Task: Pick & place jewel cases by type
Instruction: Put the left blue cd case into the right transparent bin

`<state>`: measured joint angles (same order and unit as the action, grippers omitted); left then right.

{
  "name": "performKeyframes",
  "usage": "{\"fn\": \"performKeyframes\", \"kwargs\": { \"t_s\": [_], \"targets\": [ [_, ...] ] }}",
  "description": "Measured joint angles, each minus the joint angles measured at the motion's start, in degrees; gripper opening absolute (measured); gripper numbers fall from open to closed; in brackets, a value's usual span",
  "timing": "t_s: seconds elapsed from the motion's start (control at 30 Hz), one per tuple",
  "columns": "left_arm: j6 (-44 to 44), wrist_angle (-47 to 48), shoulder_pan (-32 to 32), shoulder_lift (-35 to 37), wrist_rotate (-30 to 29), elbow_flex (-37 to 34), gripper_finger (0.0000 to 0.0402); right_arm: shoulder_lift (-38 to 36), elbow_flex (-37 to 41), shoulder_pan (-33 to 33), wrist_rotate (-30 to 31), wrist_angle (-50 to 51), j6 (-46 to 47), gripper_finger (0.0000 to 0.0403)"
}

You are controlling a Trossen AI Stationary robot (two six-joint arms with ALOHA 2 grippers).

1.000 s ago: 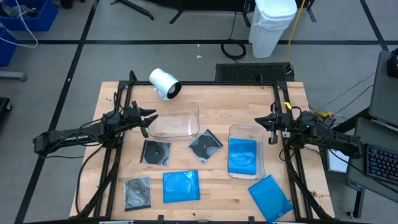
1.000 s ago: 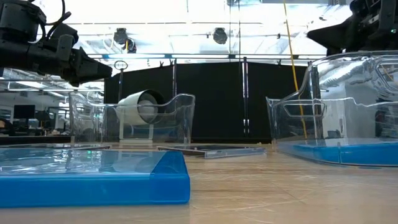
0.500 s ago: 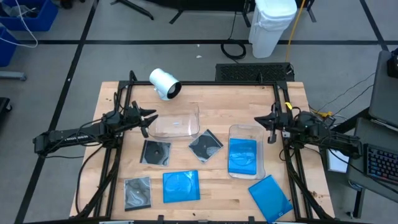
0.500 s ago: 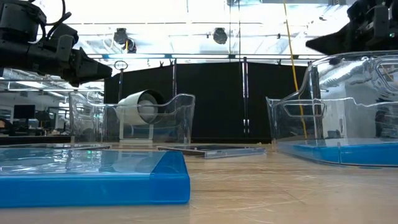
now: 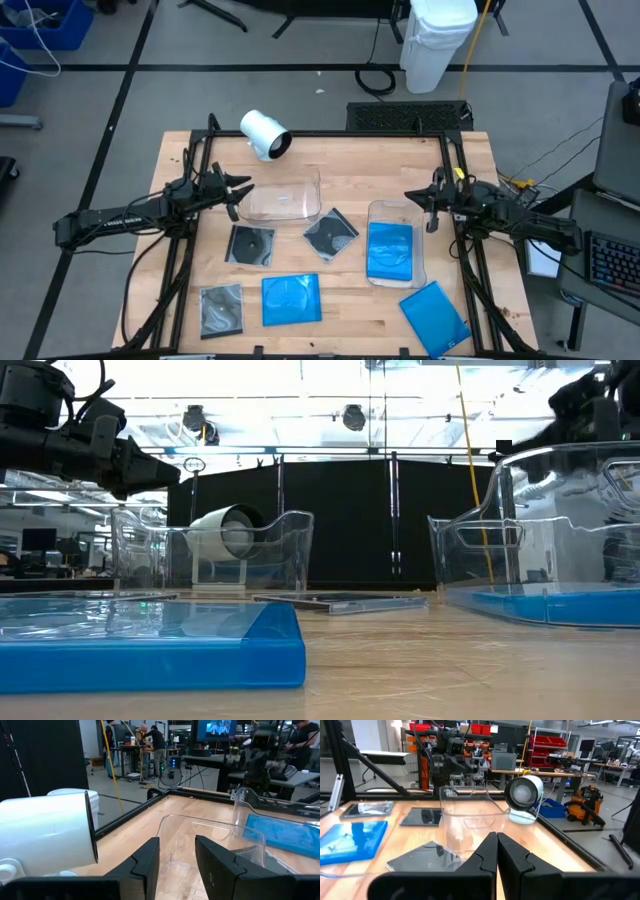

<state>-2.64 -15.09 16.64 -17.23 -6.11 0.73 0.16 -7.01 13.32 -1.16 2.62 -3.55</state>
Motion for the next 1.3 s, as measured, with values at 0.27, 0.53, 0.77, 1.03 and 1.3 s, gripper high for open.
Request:
{"fn": "performKeyframes", "kwargs": {
  "t_s": [0.27,0.53,0.77,1.03,1.3],
  "targets": [
    [-0.54,0.00,-0.01,0.00,0.00,0.00,0.0129,0.02,5.21,0.00,0.17,-6.91,-0.12,0.0000],
    [-0.61,-0.01,-0.01,-0.01,-0.01,0.00,0.0129,0.00,5.35,0.00,0.06,-7.14,-0.12,0.0000],
    [-0.63,-0.02,0.01,0.00,-0.02,0.00,0.0129,0.00,5.42,0.00,0.06,-7.01,-0.11,0.0000],
    [-0.65,0.00,0.01,-0.02,-0.02,0.00,0.0129,0.02,5.47,0.00,0.15,-4.56,1.43,0.0000],
    [-0.81,0.00,-0.01,-0.02,0.00,0.00,0.0129,0.02,5.52,-0.02,0.06,-4.03,2.78,0.0000]
  ]
}}
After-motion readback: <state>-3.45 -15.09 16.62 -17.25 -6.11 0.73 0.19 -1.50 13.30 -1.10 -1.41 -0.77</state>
